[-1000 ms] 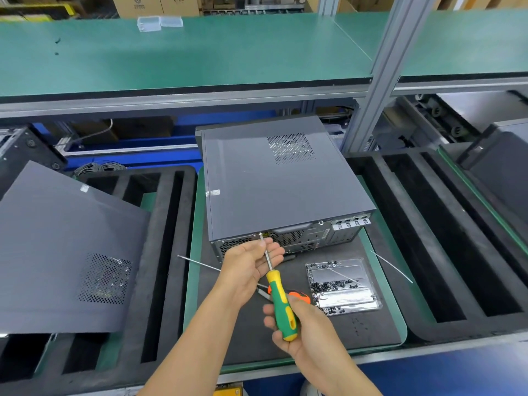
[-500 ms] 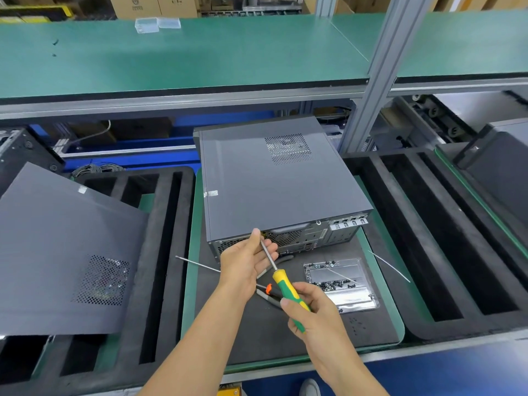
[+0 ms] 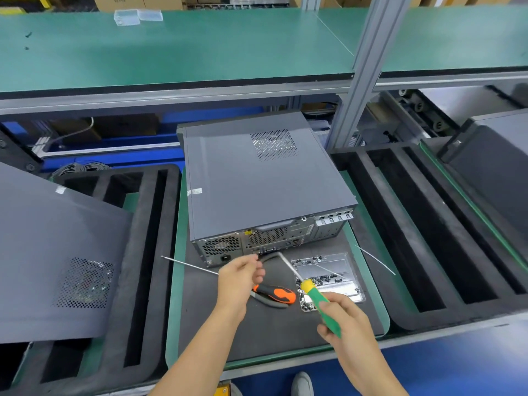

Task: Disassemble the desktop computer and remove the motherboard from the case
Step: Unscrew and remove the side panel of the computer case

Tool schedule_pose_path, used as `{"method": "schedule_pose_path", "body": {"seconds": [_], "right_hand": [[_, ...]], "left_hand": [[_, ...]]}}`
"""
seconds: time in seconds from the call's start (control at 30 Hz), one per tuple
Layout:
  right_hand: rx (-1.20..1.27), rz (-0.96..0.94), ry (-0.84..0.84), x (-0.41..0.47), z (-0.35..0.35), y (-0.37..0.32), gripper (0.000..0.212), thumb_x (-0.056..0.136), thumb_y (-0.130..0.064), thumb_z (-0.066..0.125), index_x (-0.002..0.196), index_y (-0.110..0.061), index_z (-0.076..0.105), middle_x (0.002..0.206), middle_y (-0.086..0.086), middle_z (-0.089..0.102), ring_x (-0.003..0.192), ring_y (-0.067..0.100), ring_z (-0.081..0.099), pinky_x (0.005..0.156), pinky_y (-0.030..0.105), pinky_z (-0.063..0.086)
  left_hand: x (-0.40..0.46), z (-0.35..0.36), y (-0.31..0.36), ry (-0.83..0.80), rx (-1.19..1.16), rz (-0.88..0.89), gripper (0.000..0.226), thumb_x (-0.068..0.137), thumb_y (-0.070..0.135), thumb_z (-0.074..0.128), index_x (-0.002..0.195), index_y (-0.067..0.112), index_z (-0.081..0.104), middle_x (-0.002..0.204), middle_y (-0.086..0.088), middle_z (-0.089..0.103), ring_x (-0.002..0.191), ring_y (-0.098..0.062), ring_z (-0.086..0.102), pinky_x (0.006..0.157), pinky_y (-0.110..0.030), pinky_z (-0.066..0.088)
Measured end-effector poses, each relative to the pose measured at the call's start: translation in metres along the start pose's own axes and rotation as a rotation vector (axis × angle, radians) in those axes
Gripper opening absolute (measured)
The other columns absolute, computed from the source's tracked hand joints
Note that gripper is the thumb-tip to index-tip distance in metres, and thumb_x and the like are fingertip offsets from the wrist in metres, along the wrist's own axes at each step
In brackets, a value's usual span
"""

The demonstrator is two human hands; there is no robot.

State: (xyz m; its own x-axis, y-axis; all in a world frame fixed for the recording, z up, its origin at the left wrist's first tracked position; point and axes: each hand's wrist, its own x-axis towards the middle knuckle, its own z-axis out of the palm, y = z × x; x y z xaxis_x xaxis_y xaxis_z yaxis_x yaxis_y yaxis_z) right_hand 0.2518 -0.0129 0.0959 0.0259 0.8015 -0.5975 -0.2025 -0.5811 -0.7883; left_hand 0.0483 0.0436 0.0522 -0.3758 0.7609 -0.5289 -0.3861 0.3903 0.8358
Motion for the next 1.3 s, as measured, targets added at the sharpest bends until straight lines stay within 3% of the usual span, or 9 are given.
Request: {"method": "schedule_pose_path", "body": {"seconds": [0.1,0.17,0.23,0.3,0.47,0.8,0.97,1.13,1.3], "right_hand": [[0.027,-0.005,0.119,0.007,-0.029,0.001,0.013,0.095,-0.012,0.059,0.099,-0.004,0.067,0.079,0.009,0.055,0.068,0.019,0.050,0.067,0.035,0.049],[-0.008,-0.020,0.168,0.012,-0.047,0.002,0.017,0.098,-0.015,0.057,0.104,-0.004,0.067,0.079,0.010,0.056,0.069,0.020,0.052,0.069,0.036,0.051],[-0.029,-0.026,0.192,0.016,-0.063,0.003,0.018,0.098,-0.016,0.056,0.105,-0.005,0.068,0.079,0.011,0.059,0.069,0.021,0.053,0.068,0.036,0.050],[-0.041,-0.023,0.201,0.018,-0.074,0.004,0.019,0.098,-0.017,0.056,0.106,-0.005,0.068,0.082,0.012,0.060,0.071,0.022,0.053,0.068,0.038,0.048],[-0.078,-0.010,0.196,0.022,-0.092,0.003,0.018,0.098,-0.019,0.056,0.103,-0.008,0.069,0.089,0.013,0.063,0.074,0.023,0.057,0.071,0.039,0.050],[-0.370,-0.106,0.066,0.042,-0.113,-0.002,0.015,0.095,-0.025,0.061,0.093,-0.032,0.074,0.089,-0.001,0.071,0.082,0.019,0.067,0.077,0.034,0.052],[-0.521,-0.205,-0.023,0.053,-0.109,-0.011,0.016,0.093,-0.025,0.064,0.093,-0.037,0.074,0.093,-0.014,0.072,0.089,0.013,0.066,0.083,0.032,0.052],[-0.697,-0.315,-0.191,0.065,-0.086,-0.025,0.018,0.092,-0.024,0.066,0.100,-0.038,0.072,0.100,-0.022,0.068,0.095,-0.003,0.059,0.077,0.007,0.040],[-1.117,-0.557,-0.366,0.090,-0.037,-0.022,0.027,0.091,-0.024,0.068,0.116,-0.032,0.064,0.107,-0.021,0.058,0.104,0.003,0.051,0.083,0.008,0.031]], "left_hand": [[-0.002,0.011,-0.023,-0.084,0.320,0.042,0.015,0.091,0.001,0.060,0.099,0.006,0.073,0.073,-0.007,0.068,0.057,-0.010,0.063,0.052,-0.023,0.051],[-0.006,0.027,-0.033,-0.172,0.447,0.076,0.014,0.091,0.008,0.063,0.093,0.016,0.075,0.082,-0.005,0.066,0.067,-0.014,0.066,0.052,-0.030,0.057],[-0.007,0.043,-0.038,-0.216,0.745,0.277,0.012,0.091,0.017,0.065,0.092,0.022,0.076,0.087,0.004,0.065,0.081,-0.015,0.065,0.067,-0.034,0.057],[-0.005,0.061,-0.040,-0.270,1.033,0.465,0.017,0.096,0.019,0.059,0.093,0.019,0.075,0.091,-0.001,0.061,0.088,-0.021,0.060,0.076,-0.032,0.047],[0.004,0.094,-0.041,-0.310,1.384,0.526,0.022,0.097,0.007,0.045,0.093,0.009,0.067,0.102,-0.009,0.054,0.093,-0.031,0.057,0.080,-0.039,0.046],[0.014,0.100,-0.051,-0.243,1.288,0.544,0.024,0.097,0.008,0.050,0.101,0.012,0.073,0.100,-0.003,0.068,0.099,-0.023,0.054,0.090,-0.027,0.033],[0.005,0.082,-0.037,-0.198,1.046,0.573,0.035,0.095,0.019,0.060,0.130,0.022,0.062,0.110,0.004,0.065,0.111,-0.017,0.048,0.095,-0.026,0.036],[-0.008,0.029,-0.027,-0.242,0.916,0.460,0.016,0.091,0.014,0.067,0.099,0.022,0.078,0.093,0.014,0.069,0.090,-0.006,0.063,0.087,-0.028,0.050],[-0.019,-0.033,-0.031,-0.038,0.989,0.520,0.014,0.087,0.012,0.071,0.094,0.022,0.078,0.085,0.022,0.066,0.086,-0.004,0.062,0.082,-0.013,0.045]]}}
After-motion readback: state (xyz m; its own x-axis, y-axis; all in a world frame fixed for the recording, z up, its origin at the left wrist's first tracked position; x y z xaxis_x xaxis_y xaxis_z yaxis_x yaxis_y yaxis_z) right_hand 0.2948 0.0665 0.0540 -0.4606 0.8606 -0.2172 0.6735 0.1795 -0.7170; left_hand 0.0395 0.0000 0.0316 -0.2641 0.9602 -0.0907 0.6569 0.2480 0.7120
